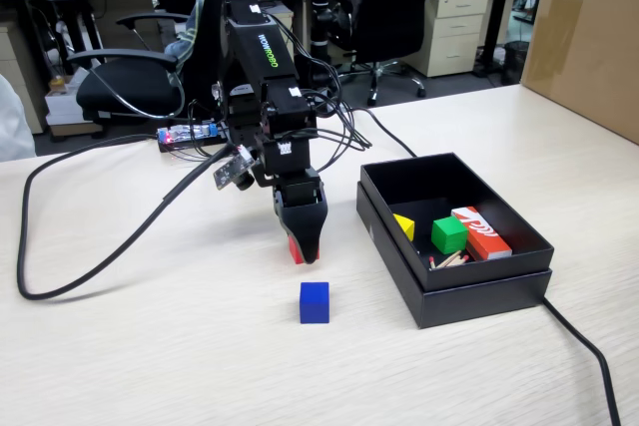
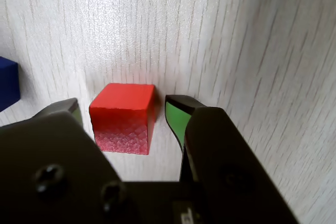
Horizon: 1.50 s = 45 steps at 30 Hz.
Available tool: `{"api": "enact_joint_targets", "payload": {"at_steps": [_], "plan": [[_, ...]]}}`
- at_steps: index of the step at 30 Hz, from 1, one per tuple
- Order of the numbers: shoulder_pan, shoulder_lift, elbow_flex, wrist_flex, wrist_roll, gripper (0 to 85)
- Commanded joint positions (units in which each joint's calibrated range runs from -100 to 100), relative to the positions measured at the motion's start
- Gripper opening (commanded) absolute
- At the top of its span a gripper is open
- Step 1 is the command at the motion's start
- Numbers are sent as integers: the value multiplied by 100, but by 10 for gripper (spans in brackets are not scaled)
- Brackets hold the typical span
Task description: Put the red cube on top of the blue cube
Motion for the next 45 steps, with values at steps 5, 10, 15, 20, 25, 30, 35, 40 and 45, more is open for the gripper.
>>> {"api": "enact_joint_targets", "payload": {"at_steps": [5,10,15,20,25,30,35,40,45], "plan": [[-34,9,369,-60,-24,76],[-49,-14,369,-77,-24,23],[-63,-381,450,-345,-15,23],[-78,-1368,967,-708,44,23],[-83,-1609,1665,-812,49,24],[-103,-1460,2390,-812,49,24],[-107,-416,3705,-812,24,24],[-171,869,4557,-812,0,24],[-220,1776,4947,-794,-10,25]]}}
